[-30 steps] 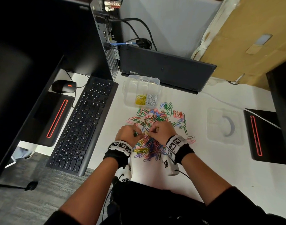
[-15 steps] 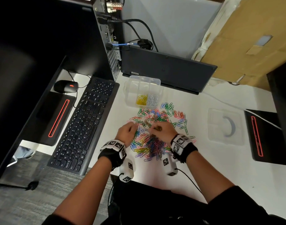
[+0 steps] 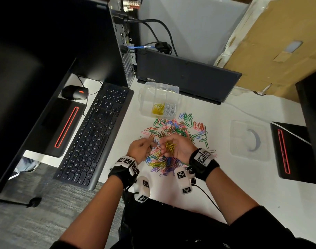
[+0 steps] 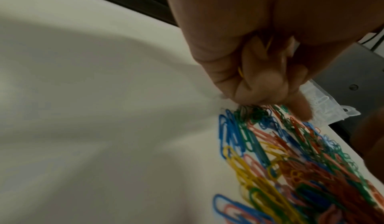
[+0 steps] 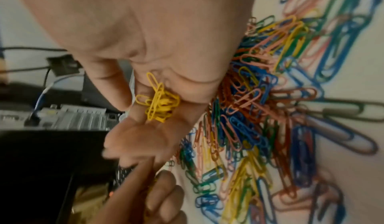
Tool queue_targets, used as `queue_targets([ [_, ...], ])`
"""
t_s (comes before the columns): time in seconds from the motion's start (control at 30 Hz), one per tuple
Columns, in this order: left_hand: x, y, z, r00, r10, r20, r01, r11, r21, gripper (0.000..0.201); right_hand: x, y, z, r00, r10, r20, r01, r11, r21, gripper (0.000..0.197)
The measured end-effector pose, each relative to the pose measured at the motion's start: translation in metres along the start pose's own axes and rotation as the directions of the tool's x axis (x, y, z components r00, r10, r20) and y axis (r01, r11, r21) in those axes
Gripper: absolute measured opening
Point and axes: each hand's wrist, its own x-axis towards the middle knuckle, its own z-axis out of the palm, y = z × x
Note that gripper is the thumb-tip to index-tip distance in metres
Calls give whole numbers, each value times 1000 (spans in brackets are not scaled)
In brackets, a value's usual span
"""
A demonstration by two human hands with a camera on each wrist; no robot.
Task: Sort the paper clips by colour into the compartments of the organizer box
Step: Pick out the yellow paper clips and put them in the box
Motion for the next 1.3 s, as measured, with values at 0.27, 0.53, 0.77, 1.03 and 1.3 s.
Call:
queue_targets([
  [0.27, -3, -5, -8, 990, -72, -124, 61, 994, -93, 31, 14, 14, 4, 931, -361, 57, 172, 294, -940, 6],
  [0.53, -5, 3, -7, 992, -62, -111, 55, 996, -71, 46, 19, 18, 5, 919, -388, 68, 98, 57, -994, 5],
  [0.77, -5, 0, -3, 1000, -24, -14, 24, 999, -27, 22, 13, 11, -8, 963, -265, -36, 91, 454, -886, 14],
  [1.03, -8, 11, -4, 996, -84, 21, 80, 988, 132, 25, -13, 2, -34, 998, 65, -3, -63, 986, 155, 6],
  [1.3, -9, -7, -4, 980, 58, 190, -177, 685, 707, 30, -12, 4, -27, 998, 55, 28, -61, 941, 334, 26],
])
